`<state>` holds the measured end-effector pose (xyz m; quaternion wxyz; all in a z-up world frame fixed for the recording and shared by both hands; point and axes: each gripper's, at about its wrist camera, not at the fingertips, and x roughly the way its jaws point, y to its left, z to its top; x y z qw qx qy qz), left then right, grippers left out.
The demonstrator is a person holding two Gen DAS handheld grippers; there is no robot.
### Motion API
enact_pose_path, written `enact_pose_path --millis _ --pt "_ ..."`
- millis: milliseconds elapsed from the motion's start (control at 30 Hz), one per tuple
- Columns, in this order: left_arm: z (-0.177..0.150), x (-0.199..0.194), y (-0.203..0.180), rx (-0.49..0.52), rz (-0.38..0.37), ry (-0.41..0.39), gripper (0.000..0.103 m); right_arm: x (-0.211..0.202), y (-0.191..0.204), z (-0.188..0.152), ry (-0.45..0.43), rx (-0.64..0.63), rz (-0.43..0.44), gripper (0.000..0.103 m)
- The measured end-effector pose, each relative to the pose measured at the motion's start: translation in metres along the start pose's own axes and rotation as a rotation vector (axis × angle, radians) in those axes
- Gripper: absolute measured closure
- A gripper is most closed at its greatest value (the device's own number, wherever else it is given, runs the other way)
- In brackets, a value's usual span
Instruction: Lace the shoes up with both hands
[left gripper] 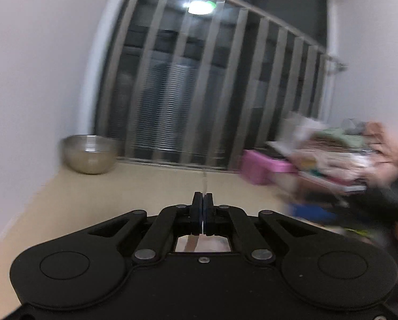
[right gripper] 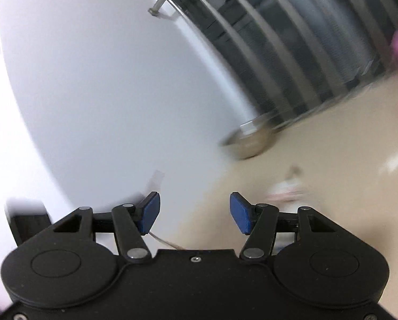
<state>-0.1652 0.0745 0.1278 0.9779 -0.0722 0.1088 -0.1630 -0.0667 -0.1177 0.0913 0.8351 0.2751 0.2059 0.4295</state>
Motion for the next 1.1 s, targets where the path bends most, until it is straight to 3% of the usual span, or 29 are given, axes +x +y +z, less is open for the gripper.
enact_pose_path --millis 67,267,333,367,467,500,567,633,667,800,833,933,1100 --pt "-0.003 -0.008 -0.010 0.018 -0.020 0.004 0.103 0.014 -0.001 0.016 0.030 0.113 0.085 0.042" --pt "-0.006 -0.022 -0.017 0.030 -0.044 -0.003 0.103 0.044 0.018 0.031 0.148 0.097 0.084 0.042" --pt "-0.006 -0.023 -0.016 0.025 -0.057 -0.006 0.103 0.052 0.019 0.027 0.191 0.121 0.075 0.054" --pt "-0.006 -0.022 -0.016 0.026 -0.064 -0.004 0.103 0.055 0.019 0.024 0.209 0.138 0.083 0.074" --pt "-0.007 -0.016 -0.019 0.033 -0.080 0.008 0.102 0.060 0.016 0.016 0.223 0.188 0.107 0.102" --pt "-0.007 -0.015 -0.020 0.031 -0.082 0.016 0.101 0.059 0.017 0.012 0.217 0.178 0.109 0.102" --pt "-0.009 -0.013 -0.021 0.019 -0.065 0.020 0.092 0.056 0.022 0.010 0.203 0.156 0.106 0.102" --pt "-0.009 -0.012 -0.021 0.013 -0.051 0.012 0.062 0.053 0.025 0.008 0.188 0.146 0.103 0.102" --pt "-0.008 -0.012 -0.022 0.011 -0.049 0.005 0.060 0.052 0.029 0.007 0.178 0.130 0.101 0.102" --pt "-0.004 -0.007 -0.023 0.014 -0.059 0.006 0.065 0.046 0.040 0.004 0.156 0.063 0.093 0.102" --pt "-0.004 -0.004 -0.023 0.014 -0.053 0.012 0.076 0.046 0.042 0.003 0.160 0.054 0.097 0.102" --pt "-0.002 -0.002 -0.019 -0.016 -0.077 0.013 0.096 0.045 0.044 0.002 0.156 0.053 0.102 0.102" --pt "-0.006 0.003 -0.011 -0.060 -0.075 0.035 0.102 0.042 0.041 0.001 0.136 0.039 0.079 0.098"
